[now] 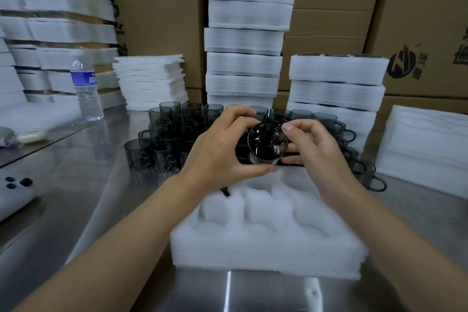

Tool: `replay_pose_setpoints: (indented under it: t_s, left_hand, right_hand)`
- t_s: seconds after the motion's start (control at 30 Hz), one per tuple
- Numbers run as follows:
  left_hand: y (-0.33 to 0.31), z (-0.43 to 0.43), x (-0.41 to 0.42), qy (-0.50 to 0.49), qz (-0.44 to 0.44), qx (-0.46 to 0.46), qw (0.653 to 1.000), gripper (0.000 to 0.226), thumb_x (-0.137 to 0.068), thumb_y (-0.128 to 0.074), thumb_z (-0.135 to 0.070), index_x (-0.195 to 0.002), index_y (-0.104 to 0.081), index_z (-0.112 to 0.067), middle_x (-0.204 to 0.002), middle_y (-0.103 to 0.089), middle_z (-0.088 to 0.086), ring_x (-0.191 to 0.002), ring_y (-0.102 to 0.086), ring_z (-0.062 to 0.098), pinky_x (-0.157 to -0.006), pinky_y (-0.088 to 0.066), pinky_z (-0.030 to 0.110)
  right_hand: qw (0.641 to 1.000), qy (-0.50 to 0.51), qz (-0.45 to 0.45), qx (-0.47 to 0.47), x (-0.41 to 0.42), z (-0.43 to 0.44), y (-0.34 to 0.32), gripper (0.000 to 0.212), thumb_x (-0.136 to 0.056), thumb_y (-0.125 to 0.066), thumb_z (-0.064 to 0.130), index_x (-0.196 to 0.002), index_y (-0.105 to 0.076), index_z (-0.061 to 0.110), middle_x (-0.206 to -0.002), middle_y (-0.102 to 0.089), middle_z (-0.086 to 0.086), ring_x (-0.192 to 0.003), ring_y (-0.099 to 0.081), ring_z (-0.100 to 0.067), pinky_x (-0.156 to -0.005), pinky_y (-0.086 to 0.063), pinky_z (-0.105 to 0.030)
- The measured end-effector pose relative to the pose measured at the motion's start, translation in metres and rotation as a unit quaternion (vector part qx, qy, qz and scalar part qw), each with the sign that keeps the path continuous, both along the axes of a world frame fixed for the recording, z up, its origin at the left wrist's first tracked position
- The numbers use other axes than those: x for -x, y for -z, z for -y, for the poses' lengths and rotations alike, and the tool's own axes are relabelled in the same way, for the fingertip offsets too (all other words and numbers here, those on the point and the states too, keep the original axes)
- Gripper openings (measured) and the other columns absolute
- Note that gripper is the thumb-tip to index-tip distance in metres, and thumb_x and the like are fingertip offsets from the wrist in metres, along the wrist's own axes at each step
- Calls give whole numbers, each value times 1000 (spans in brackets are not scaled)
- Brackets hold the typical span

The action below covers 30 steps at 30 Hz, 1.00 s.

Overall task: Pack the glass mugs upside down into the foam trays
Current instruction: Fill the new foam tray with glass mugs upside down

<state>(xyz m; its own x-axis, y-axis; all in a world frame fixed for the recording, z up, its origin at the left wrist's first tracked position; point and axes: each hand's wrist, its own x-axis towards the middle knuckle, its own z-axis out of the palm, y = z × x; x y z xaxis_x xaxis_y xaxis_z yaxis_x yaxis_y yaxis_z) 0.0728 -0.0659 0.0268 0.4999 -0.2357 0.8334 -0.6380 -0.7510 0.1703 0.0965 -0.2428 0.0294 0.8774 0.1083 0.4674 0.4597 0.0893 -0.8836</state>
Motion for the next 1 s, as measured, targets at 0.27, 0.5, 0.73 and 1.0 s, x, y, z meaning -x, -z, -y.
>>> replay_pose_setpoints:
  t_s: [0.27, 0.5, 0.73, 1.0]
  left_hand:
    - [-1, 0, 0, -4, 9, -7, 1000, 73, -62, -71, -60, -114, -60, -10, -123, -48, -2, -101, -55, 7, -69, -56, 36]
    - [0, 0, -1, -8, 8, -7, 1000, 73, -62, -71, -61, -114, -60, -12, -123, -48, -4, -100, -54, 4, -66, -56, 33]
    - [0, 0, -1, -7, -3, -4, 1000, 72, -62, -70, -61, -115, -59, -13, -124, -47, -5, -100, -51, 0, -68, -54, 27]
    - [0, 0, -1, -8, -11, -1, 1000, 73, -61, -70, -62, -116, -59, -14, -124, -46, -8, -99, -52, 0, -68, -54, 28]
  right_hand:
    - [1000, -4, -16, 10, 0, 0, 0, 19, -88, -61, 30, -103, -58, 18, -82, -68, 6, -83, -66, -13, -59, -51, -19]
    - [1000, -9, -13, 16, 0, 0, 0, 18, -89, -61, 29, -103, -58, 18, -74, -70, 12, -79, -66, -7, -58, -50, -17]
    - [1000, -4, -7, 11, 0, 0, 0, 19, -88, -62, 28, -103, -58, 19, -79, -69, 8, -76, -66, -6, -57, -50, -17]
    - [1000, 3, -9, 10, -1, 0, 0, 19, -88, -63, 29, -103, -58, 19, -80, -69, 8, -74, -66, -4, -55, -50, -16]
